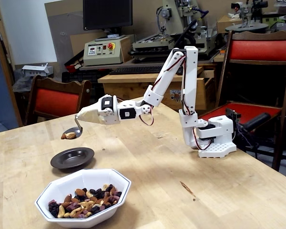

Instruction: Use spoon to take food

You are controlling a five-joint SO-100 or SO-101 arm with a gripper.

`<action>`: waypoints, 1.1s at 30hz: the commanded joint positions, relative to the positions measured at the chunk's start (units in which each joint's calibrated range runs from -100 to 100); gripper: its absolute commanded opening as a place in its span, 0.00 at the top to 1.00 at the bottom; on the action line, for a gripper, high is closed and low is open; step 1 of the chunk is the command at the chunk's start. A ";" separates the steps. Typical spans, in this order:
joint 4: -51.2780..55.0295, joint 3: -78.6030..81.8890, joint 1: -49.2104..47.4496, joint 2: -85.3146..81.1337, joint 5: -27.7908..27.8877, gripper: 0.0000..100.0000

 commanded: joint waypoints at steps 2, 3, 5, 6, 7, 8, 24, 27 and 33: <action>-1.29 -2.94 0.11 -0.61 1.27 0.96; -1.29 -2.94 0.11 -0.61 1.61 0.96; -1.29 -2.94 0.11 -0.61 2.54 0.96; -1.29 -2.94 0.11 -0.61 3.08 0.96; -1.29 -2.94 0.03 -0.61 3.61 0.96; -1.29 -2.94 0.03 -0.61 4.10 0.96; -0.81 -2.94 -0.04 -0.61 7.37 0.96; -0.74 -2.85 -0.04 -0.61 7.81 0.96; -0.74 -2.85 -0.04 -0.61 7.86 0.96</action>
